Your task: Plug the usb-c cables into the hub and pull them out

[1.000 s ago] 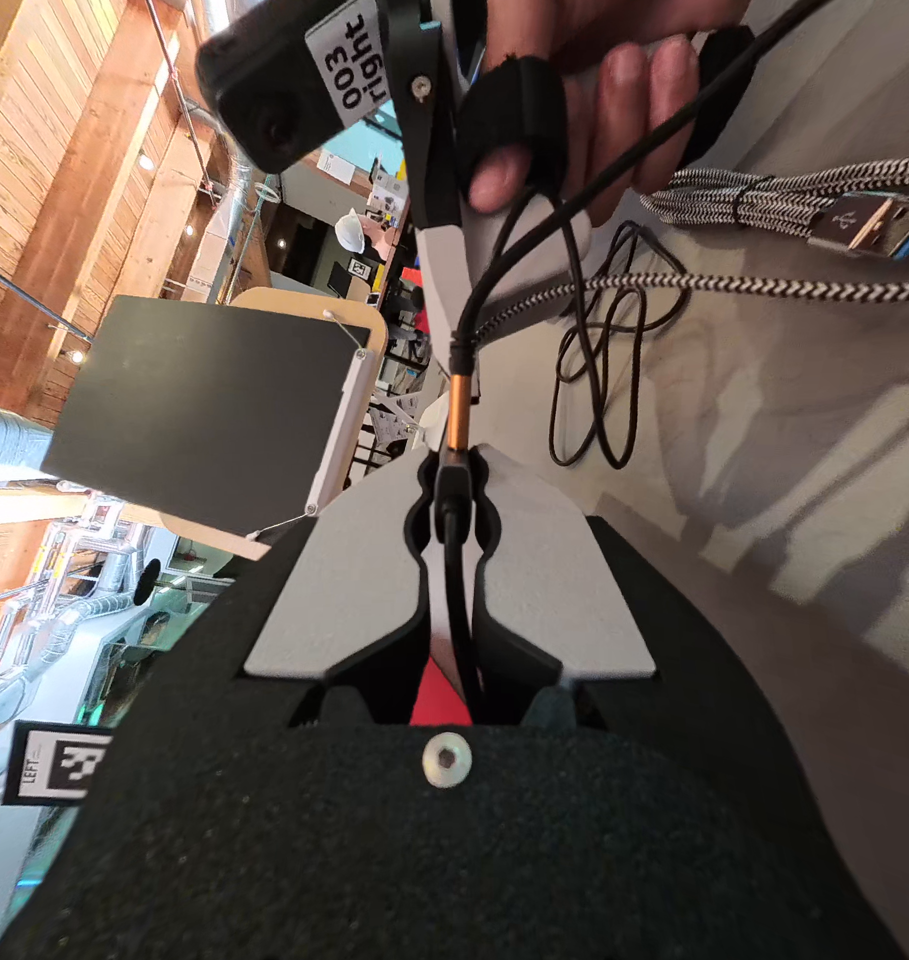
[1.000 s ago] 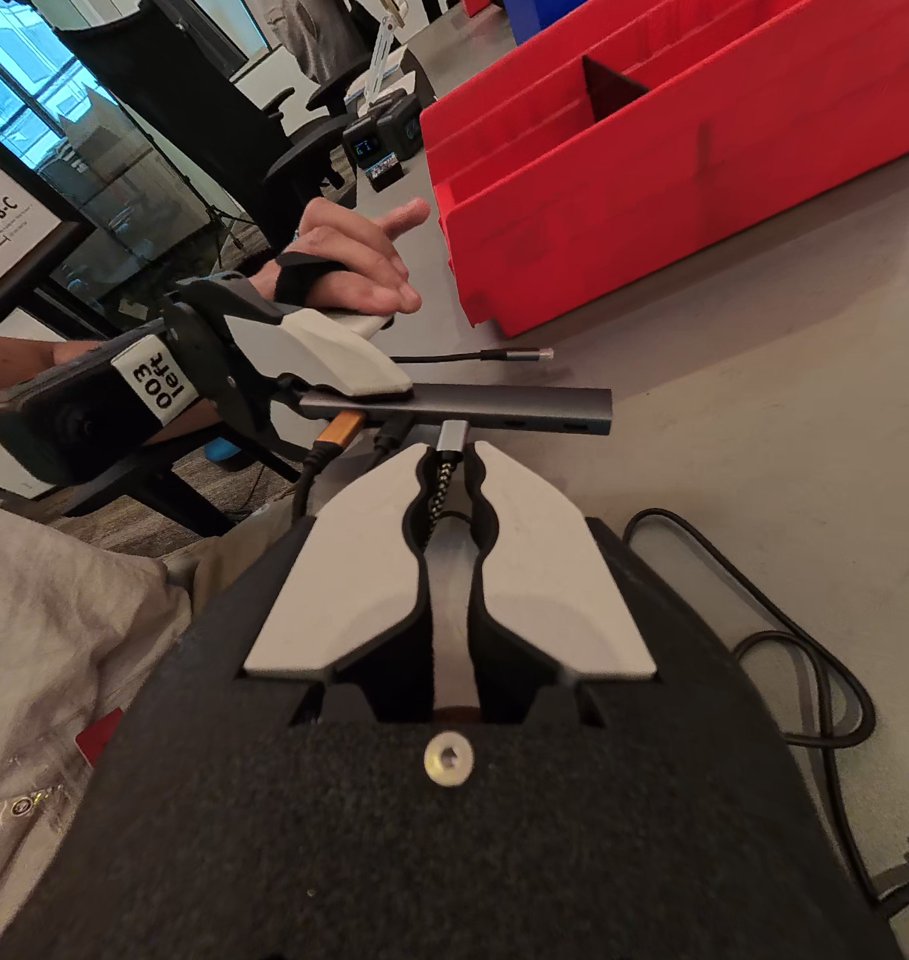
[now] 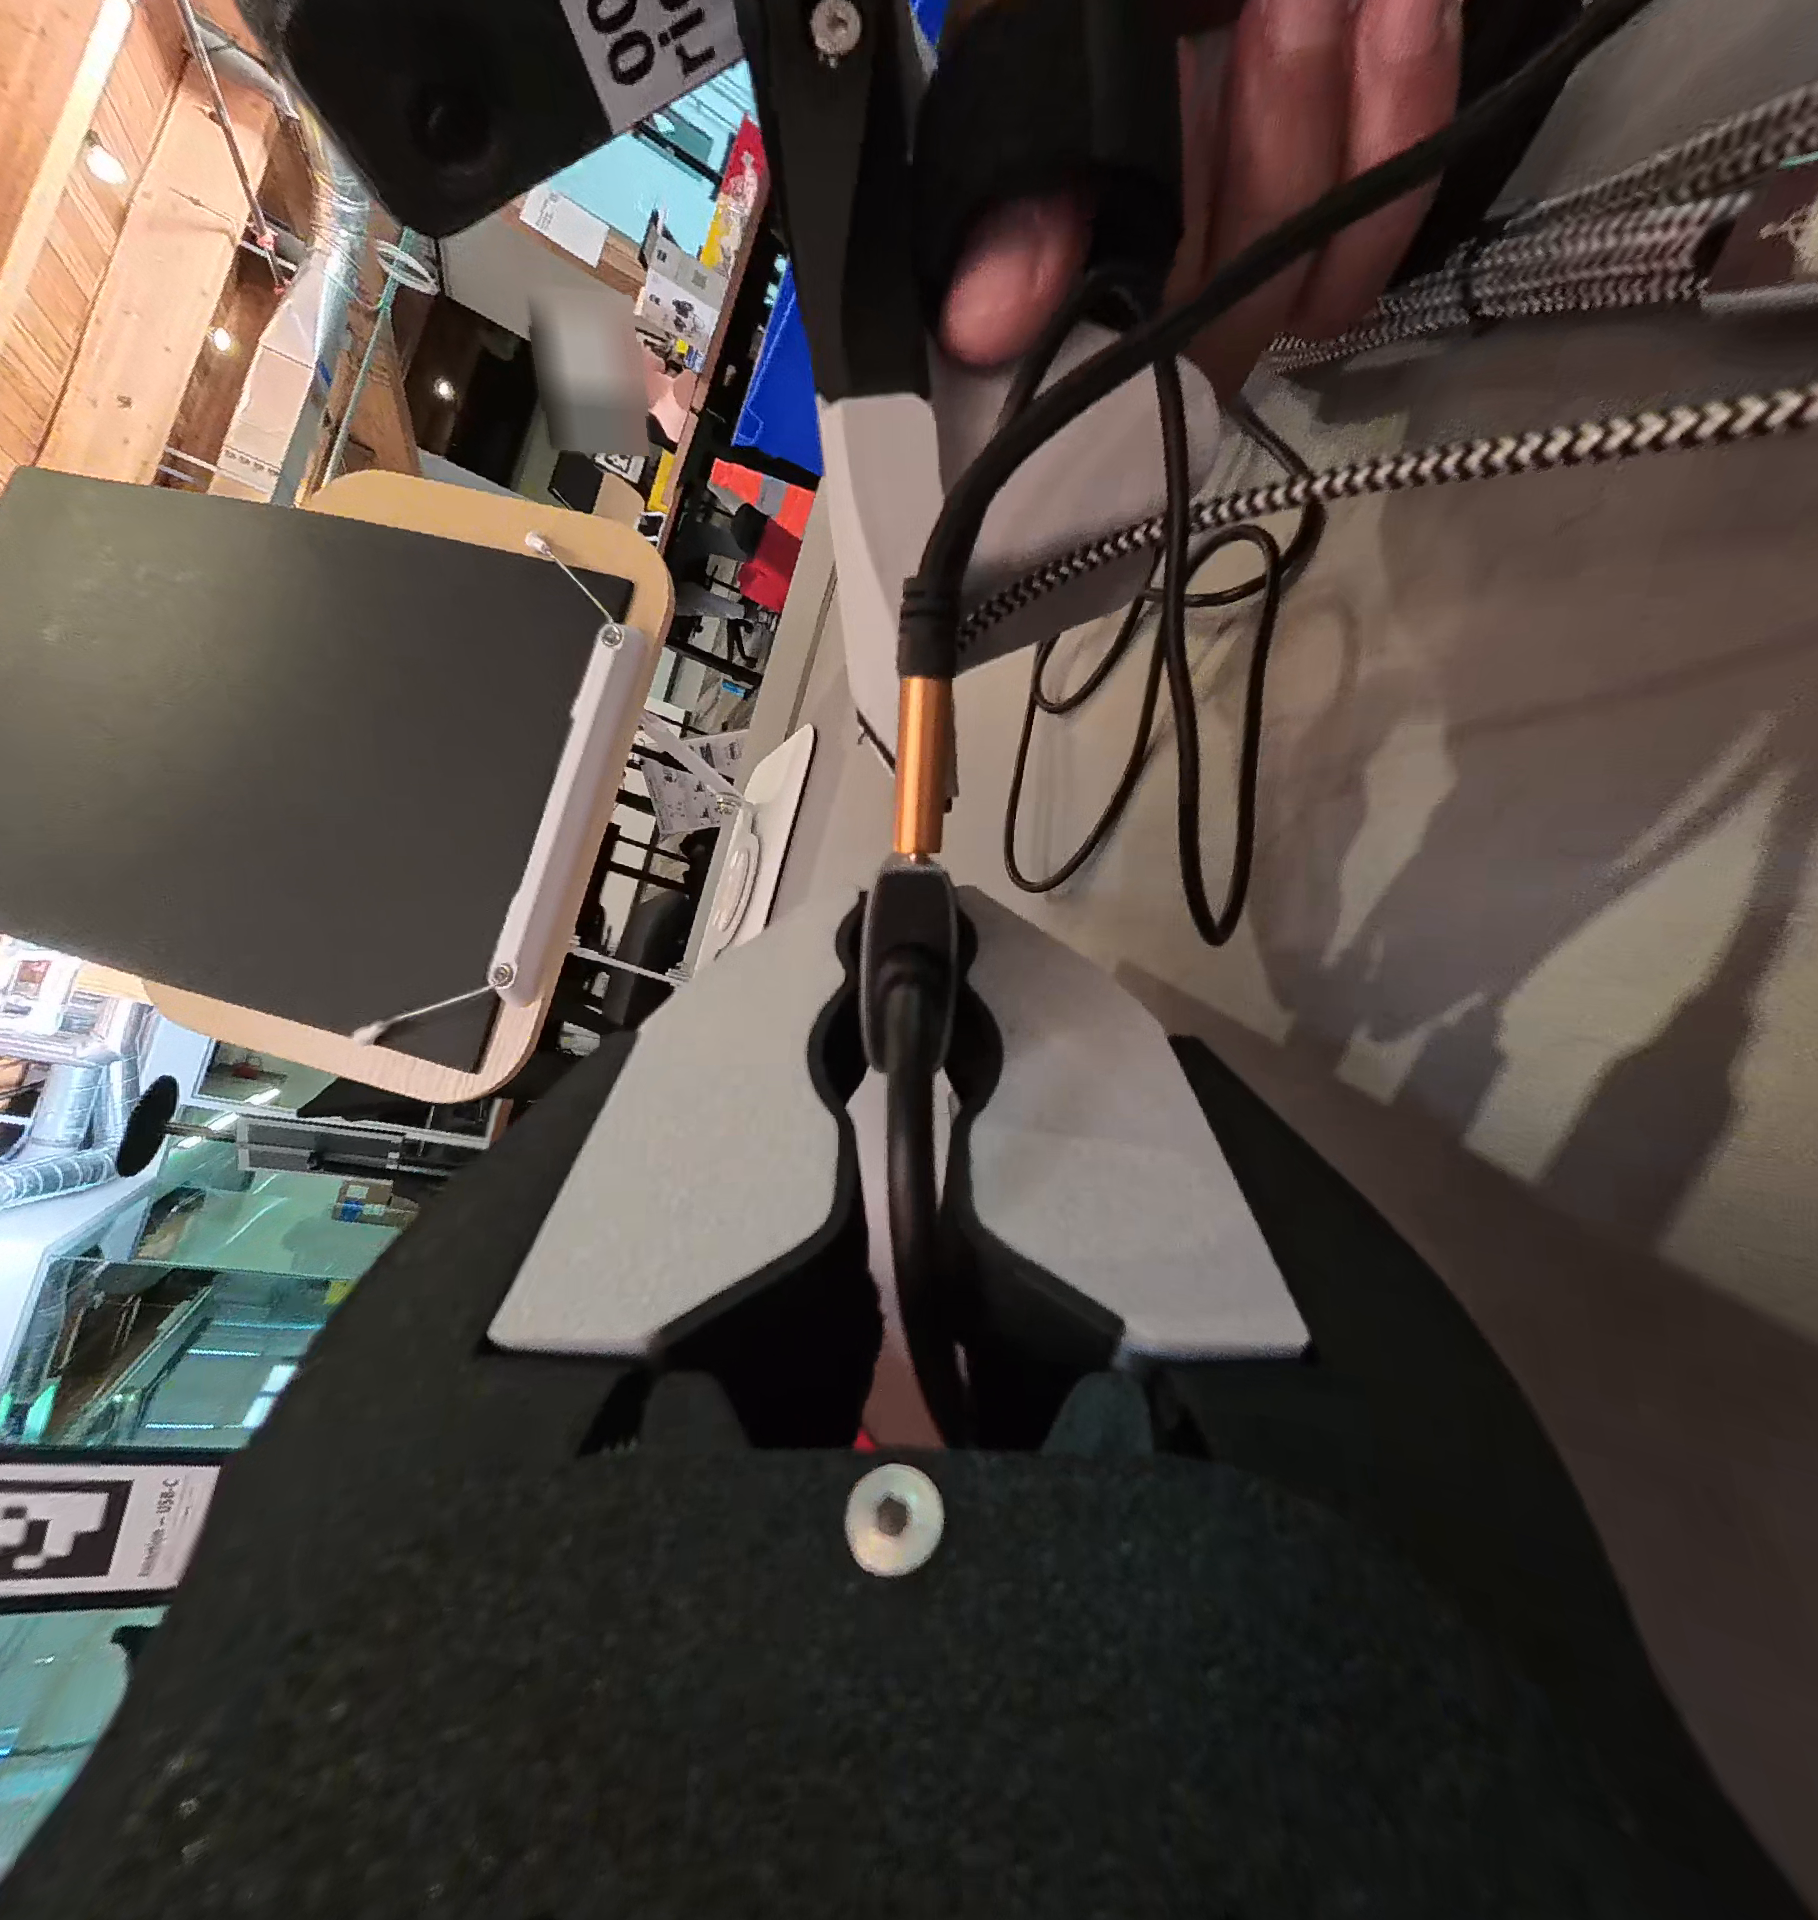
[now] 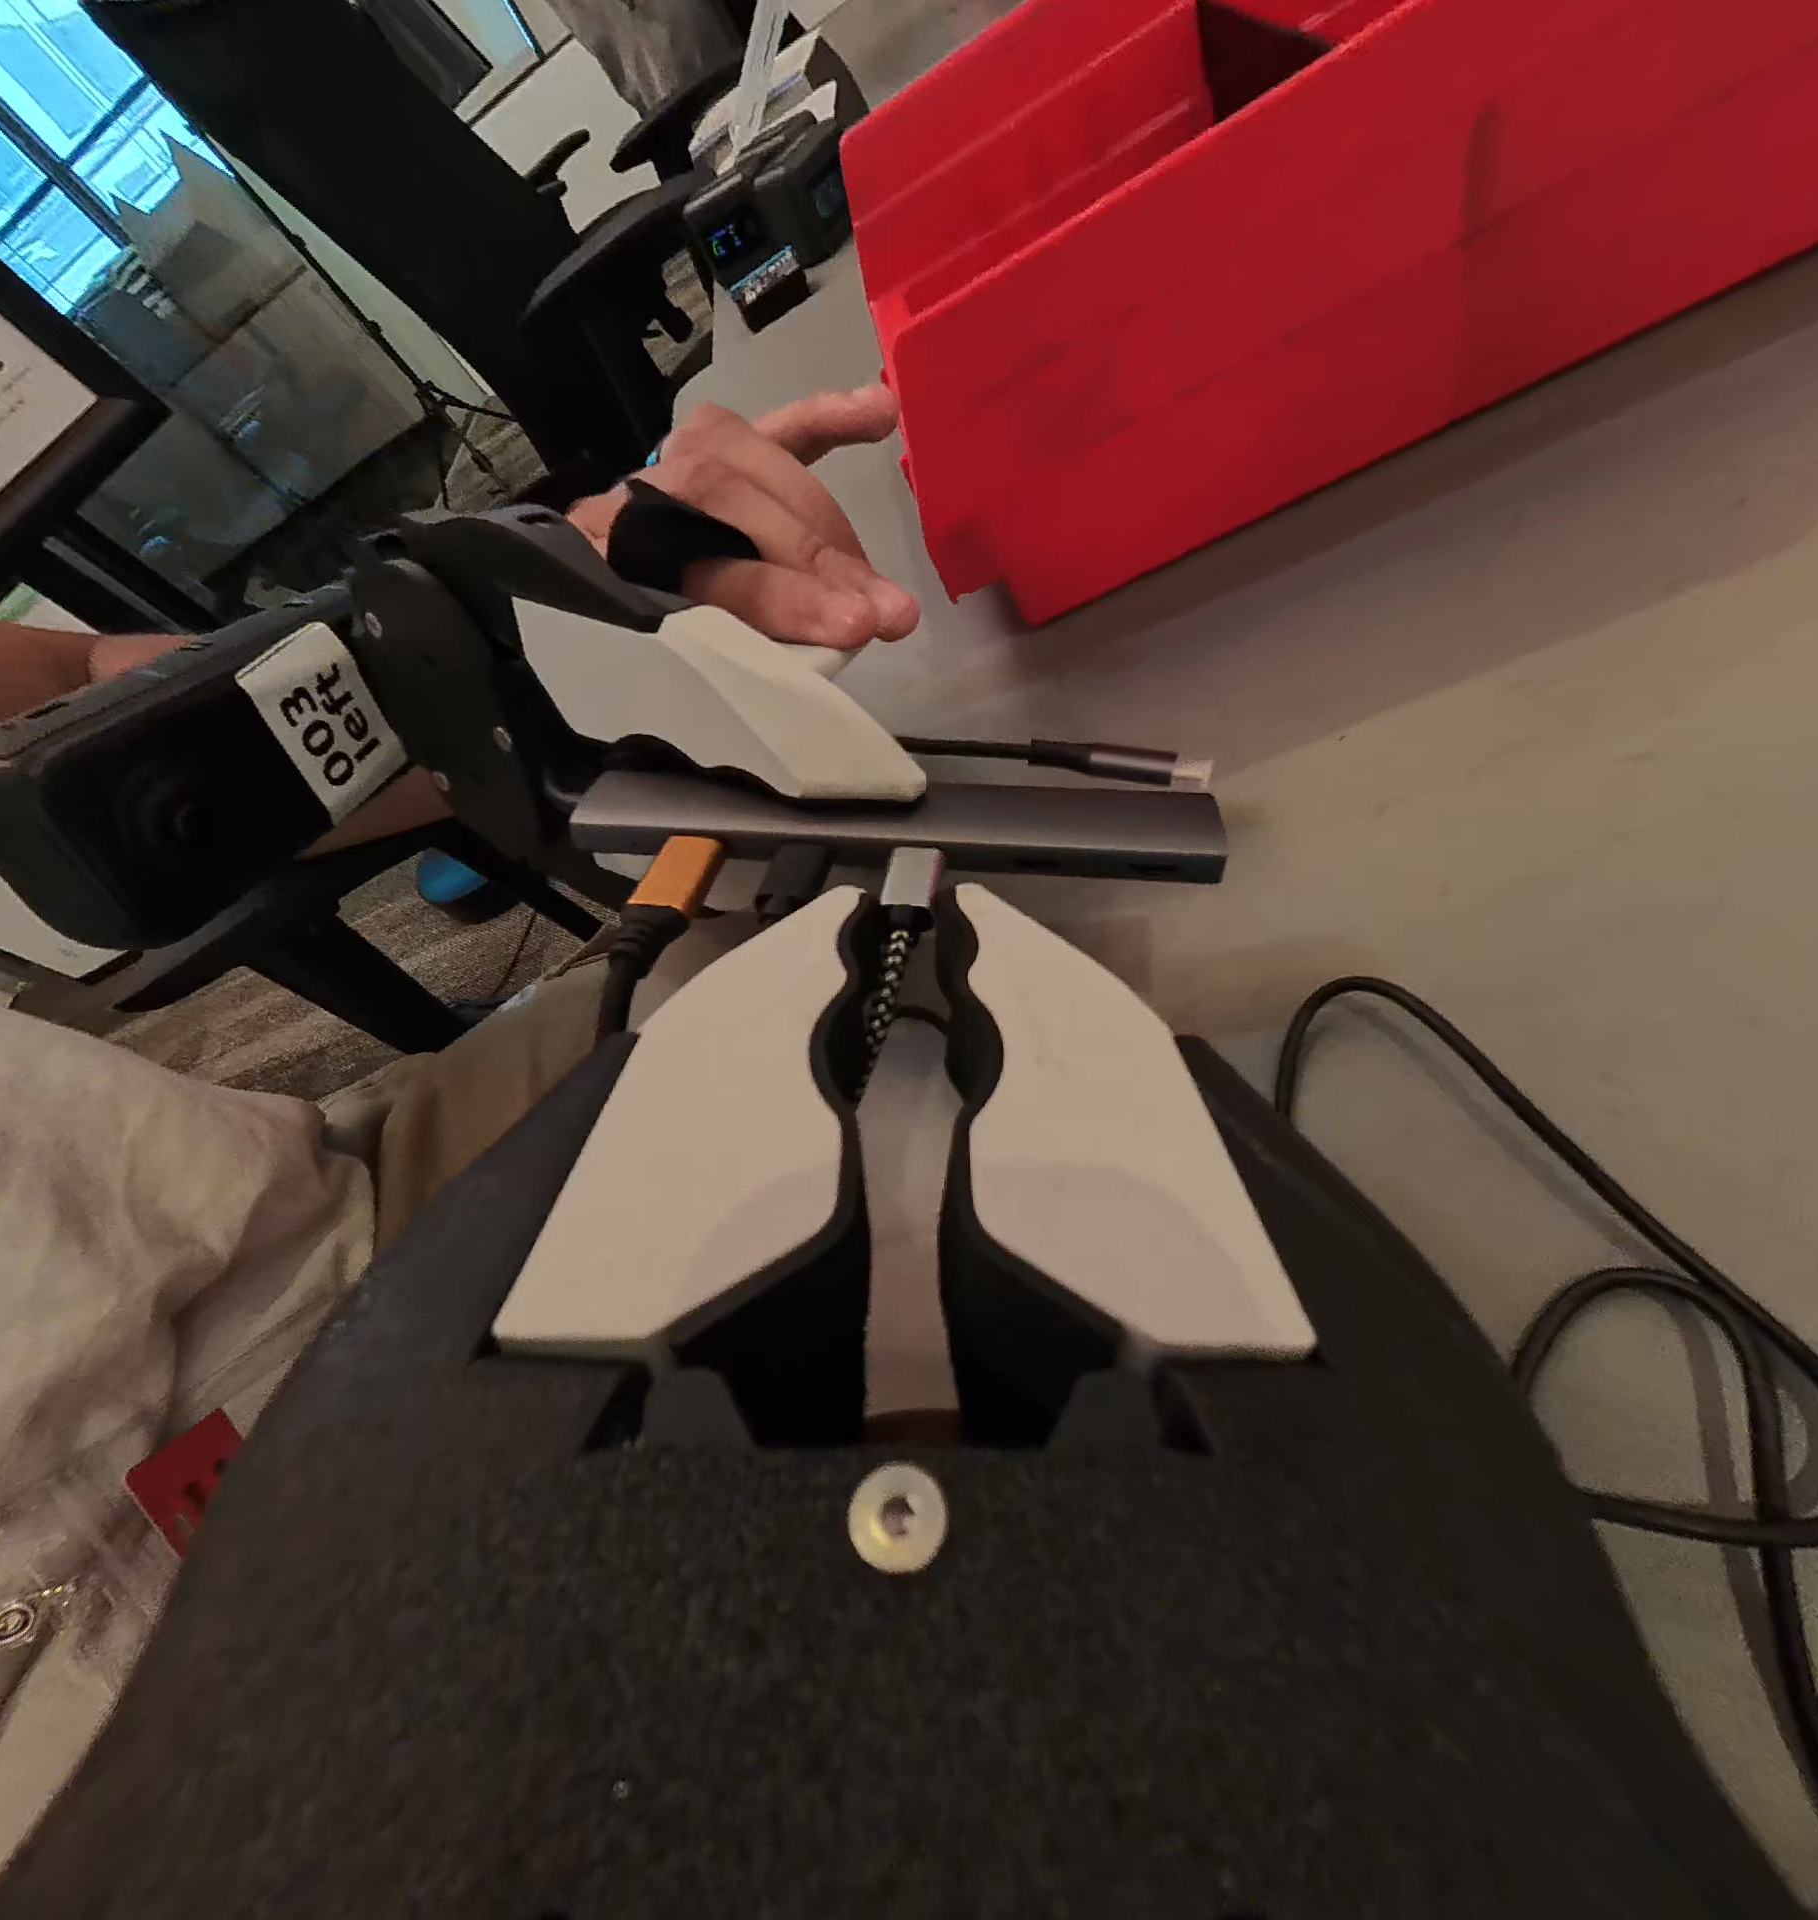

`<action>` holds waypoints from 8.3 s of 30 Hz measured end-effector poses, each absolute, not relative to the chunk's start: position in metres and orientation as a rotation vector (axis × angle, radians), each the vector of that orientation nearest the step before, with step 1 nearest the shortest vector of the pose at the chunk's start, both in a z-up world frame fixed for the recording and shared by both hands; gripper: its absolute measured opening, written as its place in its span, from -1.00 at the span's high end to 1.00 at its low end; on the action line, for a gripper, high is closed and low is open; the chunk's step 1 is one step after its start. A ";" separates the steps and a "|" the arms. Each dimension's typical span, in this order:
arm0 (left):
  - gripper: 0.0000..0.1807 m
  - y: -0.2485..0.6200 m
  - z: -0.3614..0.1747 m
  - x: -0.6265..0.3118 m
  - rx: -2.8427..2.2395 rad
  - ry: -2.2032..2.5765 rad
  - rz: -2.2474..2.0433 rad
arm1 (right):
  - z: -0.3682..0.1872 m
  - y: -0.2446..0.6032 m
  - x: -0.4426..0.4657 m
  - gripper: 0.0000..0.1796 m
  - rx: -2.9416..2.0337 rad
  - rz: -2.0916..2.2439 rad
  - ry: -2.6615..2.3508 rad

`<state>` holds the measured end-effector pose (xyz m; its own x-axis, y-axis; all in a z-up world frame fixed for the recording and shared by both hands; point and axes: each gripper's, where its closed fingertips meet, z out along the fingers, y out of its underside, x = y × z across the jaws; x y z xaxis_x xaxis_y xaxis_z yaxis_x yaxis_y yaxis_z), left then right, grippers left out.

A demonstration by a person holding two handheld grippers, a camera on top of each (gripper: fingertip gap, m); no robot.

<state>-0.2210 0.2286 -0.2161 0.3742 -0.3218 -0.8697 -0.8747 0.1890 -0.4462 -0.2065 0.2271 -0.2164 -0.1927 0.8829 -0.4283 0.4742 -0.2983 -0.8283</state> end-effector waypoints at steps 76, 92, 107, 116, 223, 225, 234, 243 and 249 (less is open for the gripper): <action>0.91 0.154 -0.148 -0.233 -1.477 0.471 -0.363 | 0.065 0.590 0.087 0.89 -1.781 0.502 -1.172; 0.93 0.158 -0.156 -0.223 -1.492 0.525 -0.330 | 0.069 0.561 0.029 0.89 -1.618 0.862 -1.295; 0.93 0.150 -0.153 -0.235 -1.488 0.495 -0.312 | 0.120 0.580 0.095 0.89 -1.463 1.019 -0.986; 0.93 0.153 -0.154 -0.223 -1.482 0.544 -0.307 | 0.038 0.599 0.028 0.89 -1.662 0.905 -1.118; 0.49 0.194 -0.193 -0.171 -1.758 0.378 -0.372 | -0.208 0.312 -0.042 0.17 -1.906 0.857 -0.743; 0.45 0.216 -0.194 -0.133 -1.776 0.437 -0.442 | -0.199 0.294 -0.044 0.56 -1.863 0.890 -0.842; 0.45 0.322 -0.201 -0.079 -1.926 0.421 -0.270 | -0.176 0.318 0.111 0.40 -1.847 0.340 -0.251; 0.83 0.321 -0.232 -0.091 -2.045 0.365 -0.318 | -0.235 0.318 0.086 0.72 -2.086 0.371 -0.145; 0.91 0.310 -0.215 -0.117 -1.974 0.386 -0.112 | -0.220 0.316 0.071 0.92 -2.050 0.265 -0.168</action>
